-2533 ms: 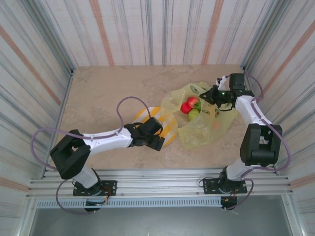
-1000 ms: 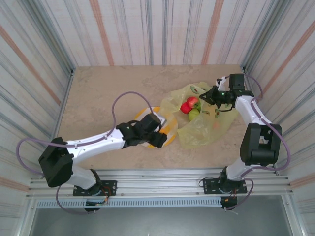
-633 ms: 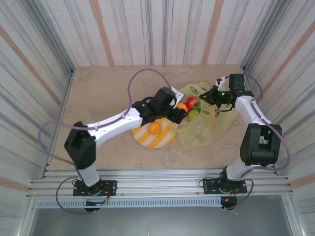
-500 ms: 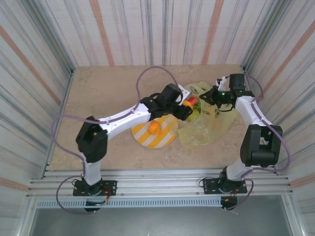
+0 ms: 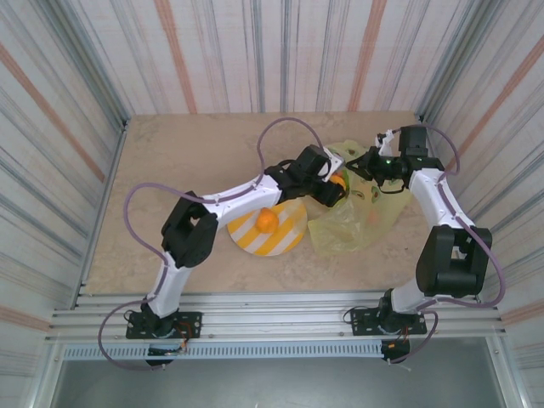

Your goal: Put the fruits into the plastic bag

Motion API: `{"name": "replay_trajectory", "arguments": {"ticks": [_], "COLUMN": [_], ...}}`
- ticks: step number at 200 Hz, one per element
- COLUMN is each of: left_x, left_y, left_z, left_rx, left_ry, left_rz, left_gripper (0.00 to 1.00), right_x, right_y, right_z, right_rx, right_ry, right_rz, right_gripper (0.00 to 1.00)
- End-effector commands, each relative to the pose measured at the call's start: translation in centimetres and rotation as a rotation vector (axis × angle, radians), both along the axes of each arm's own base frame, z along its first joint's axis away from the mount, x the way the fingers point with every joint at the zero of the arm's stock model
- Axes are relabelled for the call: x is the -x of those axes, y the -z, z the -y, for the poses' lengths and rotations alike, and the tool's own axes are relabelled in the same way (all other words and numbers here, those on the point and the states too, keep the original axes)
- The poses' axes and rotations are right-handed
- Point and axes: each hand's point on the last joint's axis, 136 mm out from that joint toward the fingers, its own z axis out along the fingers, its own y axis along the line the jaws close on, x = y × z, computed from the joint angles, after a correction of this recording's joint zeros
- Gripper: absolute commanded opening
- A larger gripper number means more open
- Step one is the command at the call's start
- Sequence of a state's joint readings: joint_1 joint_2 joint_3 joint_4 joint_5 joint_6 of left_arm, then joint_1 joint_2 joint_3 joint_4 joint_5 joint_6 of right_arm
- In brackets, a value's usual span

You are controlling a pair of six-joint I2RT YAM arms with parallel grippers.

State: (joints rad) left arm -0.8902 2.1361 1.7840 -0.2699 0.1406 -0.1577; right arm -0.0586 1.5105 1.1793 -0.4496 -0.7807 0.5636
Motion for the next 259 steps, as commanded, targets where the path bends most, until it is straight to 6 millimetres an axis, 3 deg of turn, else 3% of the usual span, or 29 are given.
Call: {"name": "replay_trajectory", "arguments": {"ticks": [1,73,119,259], "left_x": [0.1,-0.2,-0.8,0.0], "left_y": [-0.4,0.5,1.5,-1.1], "left_z": [1.9,4.8,5.5,3.3], "left_rx": [0.051,0.112,0.102,0.111], "left_ry": [0.046,0.091,0.095,0.112], "left_rz": [0.014,0.04,0.039,0.064], "left_gripper": [0.75,0.78,0.81,0.94], "right_x": [0.3,0.1,-0.1,-0.4], "right_y": [-1.2,-1.2,-1.1,-0.2], "right_z": [-0.3,-0.5,-0.6,1.4], "right_rx": [-0.019,-0.035,-0.034,-0.007], "right_ry": [-0.01,0.002,-0.001,0.033], "right_rz": [0.026,0.026,0.023,0.013], "right_gripper": [0.0,0.0,0.0,0.0]}}
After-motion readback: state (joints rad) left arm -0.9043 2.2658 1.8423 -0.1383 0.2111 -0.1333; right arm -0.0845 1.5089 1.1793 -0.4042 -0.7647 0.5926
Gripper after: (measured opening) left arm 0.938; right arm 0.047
